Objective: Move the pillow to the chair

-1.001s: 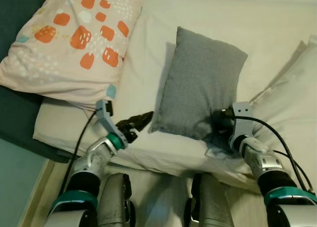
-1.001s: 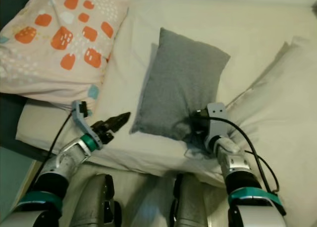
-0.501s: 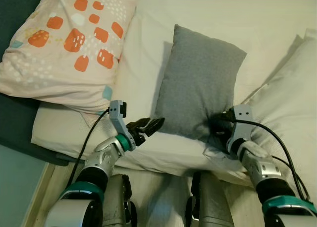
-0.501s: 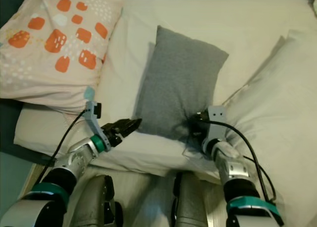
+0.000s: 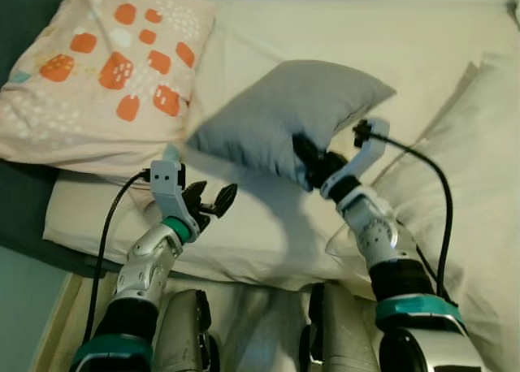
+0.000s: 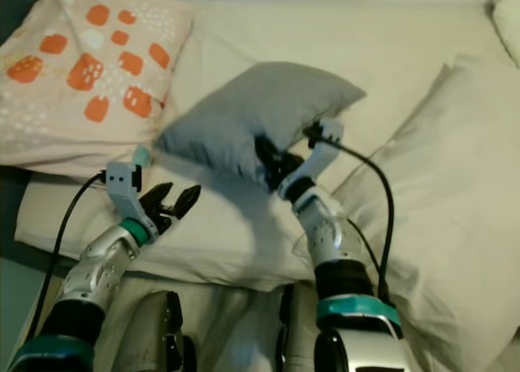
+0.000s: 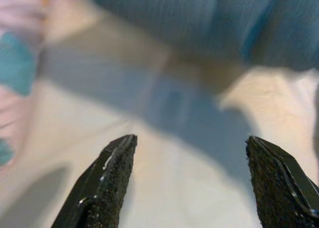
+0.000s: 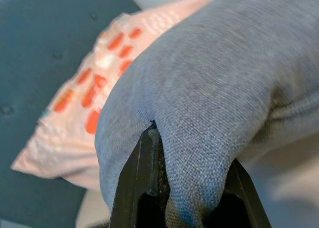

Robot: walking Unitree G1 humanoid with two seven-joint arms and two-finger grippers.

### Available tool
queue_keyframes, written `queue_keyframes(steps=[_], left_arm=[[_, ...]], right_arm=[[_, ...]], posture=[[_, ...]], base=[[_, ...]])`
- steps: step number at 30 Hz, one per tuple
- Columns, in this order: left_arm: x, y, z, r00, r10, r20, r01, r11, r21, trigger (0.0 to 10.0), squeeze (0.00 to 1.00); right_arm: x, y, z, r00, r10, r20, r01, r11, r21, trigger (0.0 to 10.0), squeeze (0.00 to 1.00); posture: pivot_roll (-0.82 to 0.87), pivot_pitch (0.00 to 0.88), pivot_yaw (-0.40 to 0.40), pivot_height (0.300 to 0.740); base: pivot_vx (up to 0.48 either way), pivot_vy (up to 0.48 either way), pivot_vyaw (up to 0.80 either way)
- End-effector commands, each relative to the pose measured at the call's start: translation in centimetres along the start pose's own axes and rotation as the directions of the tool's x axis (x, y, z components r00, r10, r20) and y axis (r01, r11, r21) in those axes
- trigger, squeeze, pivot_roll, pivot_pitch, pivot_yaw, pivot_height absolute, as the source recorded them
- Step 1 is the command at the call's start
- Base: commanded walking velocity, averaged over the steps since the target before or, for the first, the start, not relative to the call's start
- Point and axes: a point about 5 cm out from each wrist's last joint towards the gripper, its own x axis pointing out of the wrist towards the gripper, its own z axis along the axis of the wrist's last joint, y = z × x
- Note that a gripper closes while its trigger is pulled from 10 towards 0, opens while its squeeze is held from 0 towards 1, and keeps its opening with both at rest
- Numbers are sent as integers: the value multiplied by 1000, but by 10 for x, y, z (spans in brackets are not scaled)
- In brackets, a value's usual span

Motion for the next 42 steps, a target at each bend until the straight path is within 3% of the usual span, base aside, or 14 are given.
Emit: queue_keyframes(steps=[1,2,3,6,10,17,18,20,22,23,24,26,34,42], left_arm=[[-2,-2,1,1000,22,16,-23,1000,16,10000,325],[-2,-2,1,1000,22,16,-23,1000,16,10000,325],[-3,-2,12,994,61,90,-59,998,-25,10000,0],[-6,4,30,971,138,193,-118,987,-113,10000,0],[-8,5,37,962,161,221,-136,983,-124,10000,0],[-14,-6,46,955,178,239,-155,982,-112,10000,0],[-13,-7,44,955,201,216,-183,978,-101,10000,0],[-13,-8,45,954,221,204,-213,975,-60,10000,0],[-10,-14,51,961,171,219,-204,969,137,10000,0],[-10,-14,51,961,171,219,-204,969,137,10000,0],[-10,-17,53,965,131,227,-183,957,226,10000,0],[-8,-18,56,964,123,236,-184,949,258,10000,0],[-7,-10,65,949,185,257,-244,945,220,10000,0],[-10,-11,62,951,187,247,-248,938,241,10000,0]], right_arm=[[6,10,12,997,33,71,-34,999,13,0,0],[6,10,12,997,33,71,-34,999,13,0,0],[13,19,21,992,52,117,-55,998,27,0,0],[20,28,37,979,59,196,-68,997,41,0,0],[20,29,44,972,49,228,-60,997,42,0,0],[8,9,32,985,-69,160,80,995,-62,0,0],[5,4,25,987,-106,125,118,989,-94,10000,0],[2,2,19,986,-123,110,135,984,-114,10000,0],[-5,-2,10,981,-167,103,181,972,-148,10000,0],[-5,-2,10,981,-167,103,181,972,-148,10000,0],[-8,-4,7,976,-191,105,205,967,-149,10000,0],[-12,-8,1,970,-220,102,233,962,-141,10000,0],[-30,-18,-34,952,-305,27,306,938,-161,10000,0],[-29,-16,-35,952,-305,23,304,936,-176,10000,0]], posture=[[61,114,29,595],[61,114,29,595],[65,94,18,595],[71,71,15,595],[71,71,15,595],[66,54,39,595],[66,49,47,595],[63,44,52,595],[61,36,49,595],[61,36,49,595],[60,37,47,595],[59,37,45,595],[57,29,49,604],[59,30,48,629]], base=[[0,0,0],[0,0,0],[0,0,0],[0,0,0],[0,0,0],[0,0,0],[0,0,0],[0,0,0],[0,0,0],[0,0,0],[0,0,0],[0,0,0],[0,0,0],[0,0,0]])
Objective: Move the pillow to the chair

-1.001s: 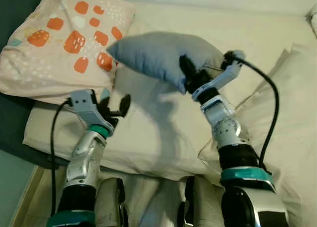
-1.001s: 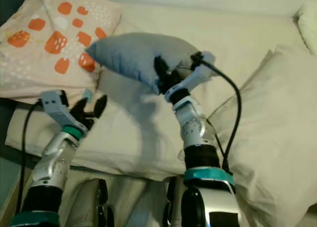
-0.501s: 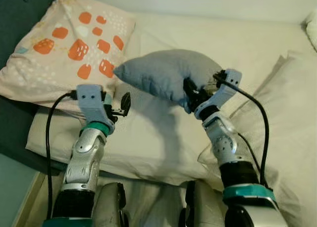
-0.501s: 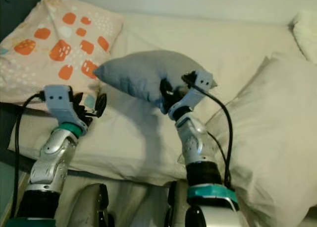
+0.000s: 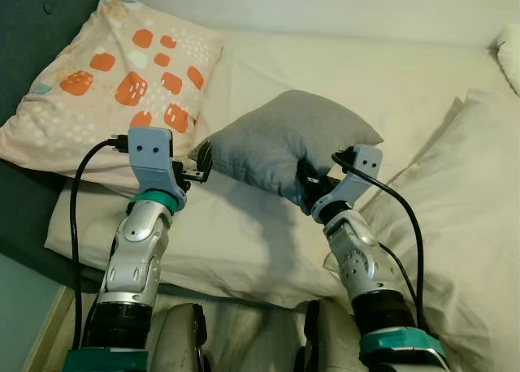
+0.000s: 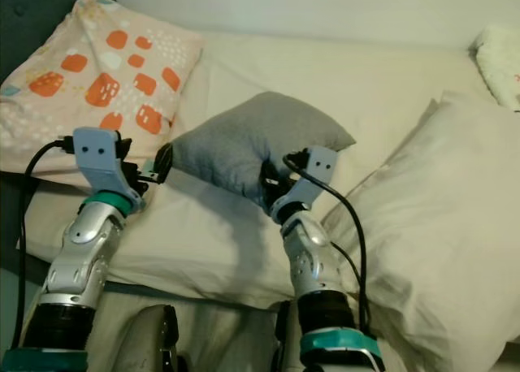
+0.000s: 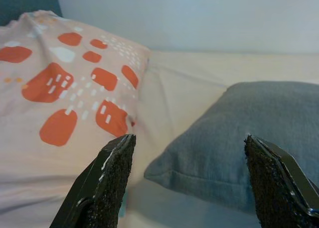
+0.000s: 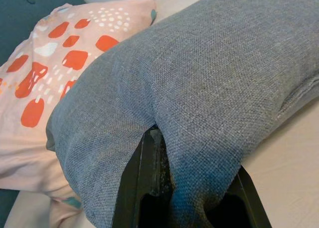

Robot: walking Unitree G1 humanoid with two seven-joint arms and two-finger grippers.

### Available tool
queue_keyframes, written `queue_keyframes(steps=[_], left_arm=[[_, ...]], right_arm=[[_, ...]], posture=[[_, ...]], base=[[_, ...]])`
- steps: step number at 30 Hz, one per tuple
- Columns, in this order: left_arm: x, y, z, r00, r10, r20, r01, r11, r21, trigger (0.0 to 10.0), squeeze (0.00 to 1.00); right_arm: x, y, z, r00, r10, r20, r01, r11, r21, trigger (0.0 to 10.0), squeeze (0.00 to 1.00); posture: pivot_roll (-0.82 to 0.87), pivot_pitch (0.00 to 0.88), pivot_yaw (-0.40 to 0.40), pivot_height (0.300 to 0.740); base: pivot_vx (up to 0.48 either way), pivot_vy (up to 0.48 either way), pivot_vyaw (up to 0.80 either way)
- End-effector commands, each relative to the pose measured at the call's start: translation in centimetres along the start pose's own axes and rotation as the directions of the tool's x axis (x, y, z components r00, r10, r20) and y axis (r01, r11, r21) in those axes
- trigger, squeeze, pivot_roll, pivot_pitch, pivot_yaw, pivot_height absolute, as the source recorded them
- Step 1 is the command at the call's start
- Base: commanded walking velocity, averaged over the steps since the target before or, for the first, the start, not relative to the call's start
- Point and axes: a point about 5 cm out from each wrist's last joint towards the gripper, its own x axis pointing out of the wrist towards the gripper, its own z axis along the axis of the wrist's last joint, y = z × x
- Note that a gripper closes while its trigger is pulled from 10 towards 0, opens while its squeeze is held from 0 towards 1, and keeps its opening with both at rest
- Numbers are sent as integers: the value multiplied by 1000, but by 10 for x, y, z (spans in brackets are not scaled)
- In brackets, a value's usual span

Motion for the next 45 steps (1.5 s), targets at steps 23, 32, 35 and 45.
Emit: queue_keyframes(steps=[23,32,35,45], left_arm=[[-9,-2,-7,1000,-7,-20,7,999,43,10000,0],[-10,-9,-10,999,-33,-29,34,999,43,10000,0],[-10,-10,-10,999,-35,-29,36,998,42,10000,0],[-8,-10,-8,999,-34,-23,35,999,41,10000,0]], right_arm=[[4,7,11,998,0,69,0,1000,-4,10000,0],[3,6,16,996,-12,91,11,1000,11,10000,0],[4,8,19,995,-11,95,10,1000,11,10000,0],[10,13,36,987,23,159,-28,999,28,10000,0]], posture=[[66,8,51,699],[57,11,64,729],[57,11,64,734],[53,15,62,739]], base=[[0,0,0],[0,0,0],[0,0,0],[0,0,0]])
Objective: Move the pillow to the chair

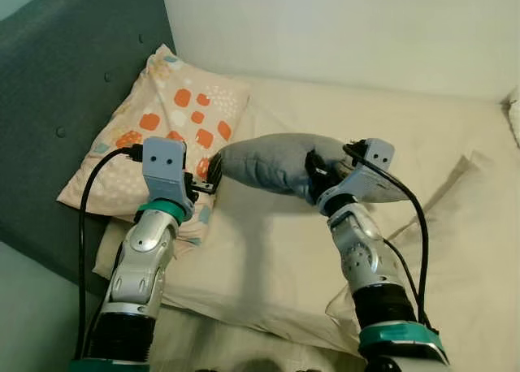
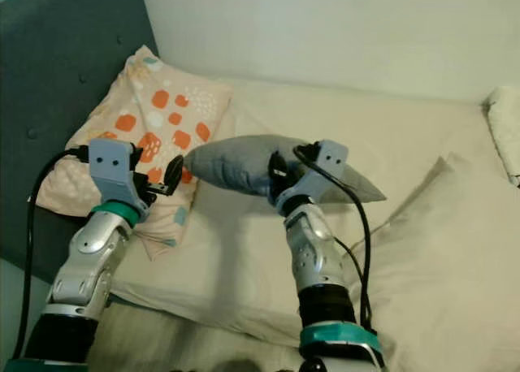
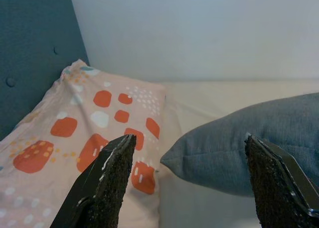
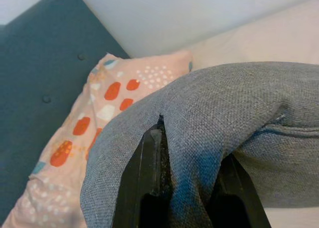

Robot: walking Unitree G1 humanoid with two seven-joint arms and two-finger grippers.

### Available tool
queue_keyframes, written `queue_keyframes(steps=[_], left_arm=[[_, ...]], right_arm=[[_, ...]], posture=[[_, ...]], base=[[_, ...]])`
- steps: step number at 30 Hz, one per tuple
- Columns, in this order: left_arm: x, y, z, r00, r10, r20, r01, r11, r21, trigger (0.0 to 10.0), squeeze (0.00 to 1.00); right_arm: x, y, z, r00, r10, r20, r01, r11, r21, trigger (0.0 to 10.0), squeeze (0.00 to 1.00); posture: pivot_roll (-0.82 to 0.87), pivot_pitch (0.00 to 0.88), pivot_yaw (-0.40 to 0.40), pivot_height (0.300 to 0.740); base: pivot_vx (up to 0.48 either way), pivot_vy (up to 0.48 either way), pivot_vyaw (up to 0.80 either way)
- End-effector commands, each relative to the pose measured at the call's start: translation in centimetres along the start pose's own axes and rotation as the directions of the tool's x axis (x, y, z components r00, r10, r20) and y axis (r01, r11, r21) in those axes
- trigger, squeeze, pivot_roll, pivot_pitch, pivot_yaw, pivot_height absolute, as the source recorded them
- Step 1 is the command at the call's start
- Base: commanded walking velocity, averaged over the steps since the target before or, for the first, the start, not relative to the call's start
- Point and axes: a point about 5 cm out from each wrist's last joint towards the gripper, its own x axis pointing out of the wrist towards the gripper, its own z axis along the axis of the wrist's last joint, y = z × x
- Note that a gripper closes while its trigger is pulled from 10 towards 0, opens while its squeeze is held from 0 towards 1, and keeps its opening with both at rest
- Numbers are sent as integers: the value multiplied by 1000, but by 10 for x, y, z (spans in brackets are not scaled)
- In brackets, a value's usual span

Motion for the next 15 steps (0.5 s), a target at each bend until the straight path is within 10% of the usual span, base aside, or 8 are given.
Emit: queue_keyframes(steps=[1,5,6,8,13,14,15], left_arm=[[-1,0,-1,1000,3,-4,-3,1000,4,10000,0],[-2,0,-1,1000,6,-4,-6,1000,4,10000,0],[-2,0,-1,1000,7,-5,-7,1000,4,10000,0],[-2,0,-2,1000,7,-6,-7,1000,6,10000,0],[-2,0,-2,1000,7,-7,-7,1000,9,10000,0],[-2,0,-1,1000,6,-6,-6,1000,9,10000,0],[-2,0,-1,1000,6,-5,-6,1000,10,10000,0]], right_arm=[[7,12,25,992,59,115,-59,998,1,10000,0],[10,12,31,989,57,133,-57,998,0,10000,0],[9,10,33,988,40,150,-41,999,-1,431,0],[8,5,34,985,22,172,-26,999,20,0,0],[8,5,35,986,18,167,-21,1000,17,2471,0],[8,6,39,982,20,188,-26,999,28,10000,0],[8,7,42,979,21,203,-29,999,36,10000,0]], posture=[[53,16,60,739],[55,16,58,739],[54,16,57,739],[57,17,56,739],[57,17,56,739],[55,15,60,739],[55,15,60,739]], base=[[0,0,0],[0,0,0],[0,0,0],[0,0,0],[0,0,0],[0,0,0],[0,0,0]])
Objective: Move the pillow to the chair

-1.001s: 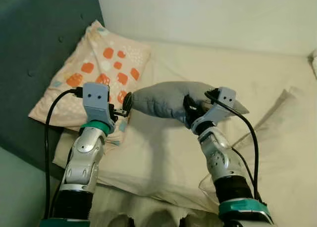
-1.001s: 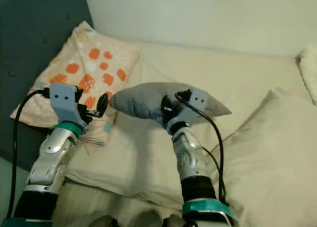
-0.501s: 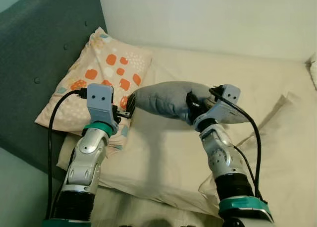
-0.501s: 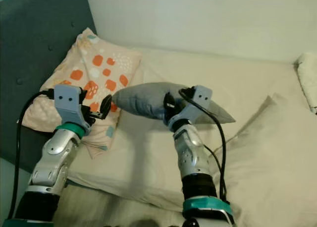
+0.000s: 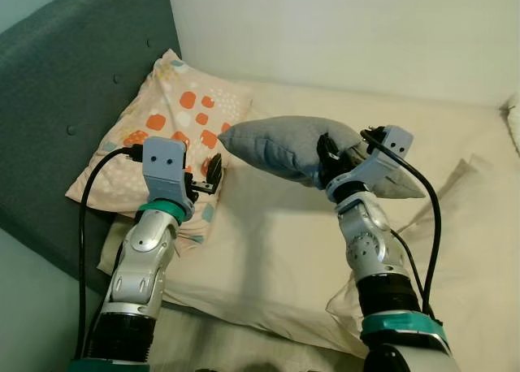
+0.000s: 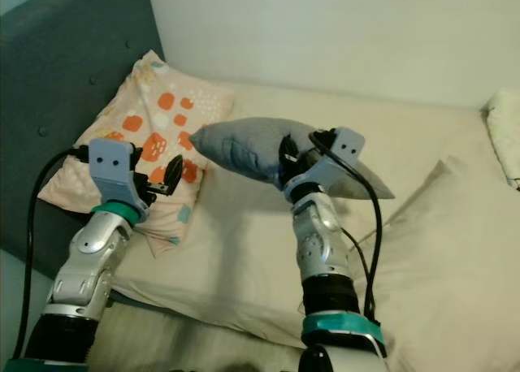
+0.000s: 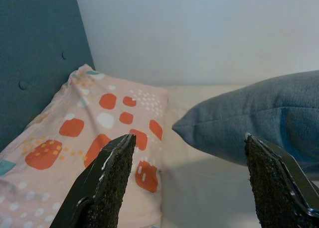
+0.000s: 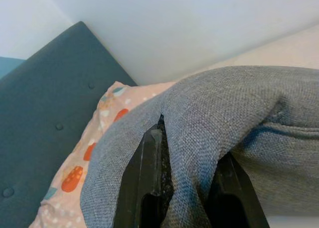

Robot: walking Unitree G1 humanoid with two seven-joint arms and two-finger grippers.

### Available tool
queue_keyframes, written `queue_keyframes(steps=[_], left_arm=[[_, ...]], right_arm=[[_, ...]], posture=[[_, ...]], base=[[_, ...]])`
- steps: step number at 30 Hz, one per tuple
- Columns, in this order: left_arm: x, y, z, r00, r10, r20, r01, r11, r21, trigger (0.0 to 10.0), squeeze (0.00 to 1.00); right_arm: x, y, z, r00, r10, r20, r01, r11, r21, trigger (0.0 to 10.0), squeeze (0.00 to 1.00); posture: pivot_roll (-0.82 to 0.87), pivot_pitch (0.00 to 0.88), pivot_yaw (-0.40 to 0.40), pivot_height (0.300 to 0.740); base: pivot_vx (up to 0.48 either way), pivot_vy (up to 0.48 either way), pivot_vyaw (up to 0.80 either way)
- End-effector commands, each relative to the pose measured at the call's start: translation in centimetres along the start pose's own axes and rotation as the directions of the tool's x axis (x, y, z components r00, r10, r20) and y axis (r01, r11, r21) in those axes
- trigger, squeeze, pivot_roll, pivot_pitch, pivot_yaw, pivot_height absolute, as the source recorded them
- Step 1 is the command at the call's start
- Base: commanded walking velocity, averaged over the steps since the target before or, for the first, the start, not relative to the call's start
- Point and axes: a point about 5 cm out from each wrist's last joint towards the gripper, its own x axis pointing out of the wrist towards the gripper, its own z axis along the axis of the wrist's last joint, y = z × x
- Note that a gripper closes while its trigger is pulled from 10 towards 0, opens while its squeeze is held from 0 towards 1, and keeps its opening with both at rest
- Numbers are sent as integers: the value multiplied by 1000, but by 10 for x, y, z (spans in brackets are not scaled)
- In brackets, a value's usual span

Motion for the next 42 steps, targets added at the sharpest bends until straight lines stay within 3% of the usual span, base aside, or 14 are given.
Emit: queue_keyframes(steps=[1,6,13,24,30,42], left_arm=[[-1,1,0,1000,0,-1,0,1000,10,10000,0],[1,0,3,1000,-5,11,5,1000,16,10000,0],[2,-1,3,1000,-12,14,12,1000,21,10000,0],[2,-3,4,1000,-20,17,20,999,29,10000,0],[3,-5,5,999,-30,23,30,999,34,10000,0],[2,-9,0,999,-46,7,46,999,9,10000,0]], right_arm=[[6,10,29,988,35,149,-35,999,-3,10000,0],[9,3,49,973,-8,231,8,1000,-1,10000,0],[12,2,68,959,2,285,3,1000,-19,10000,0],[11,7,74,949,11,316,-3,1000,-25,10000,0],[12,7,90,927,20,375,-8,999,-33,10000,0],[9,-2,97,921,7,388,27,996,-82,10000,0]], posture=[[54,15,62,739],[52,12,64,739],[50,14,66,739],[52,14,67,739],[48,13,69,739],[37,11,69,739]], base=[[0,0,0],[0,0,0],[0,0,-800],[0,0,-800],[0,0,-800],[0,0,-800]])
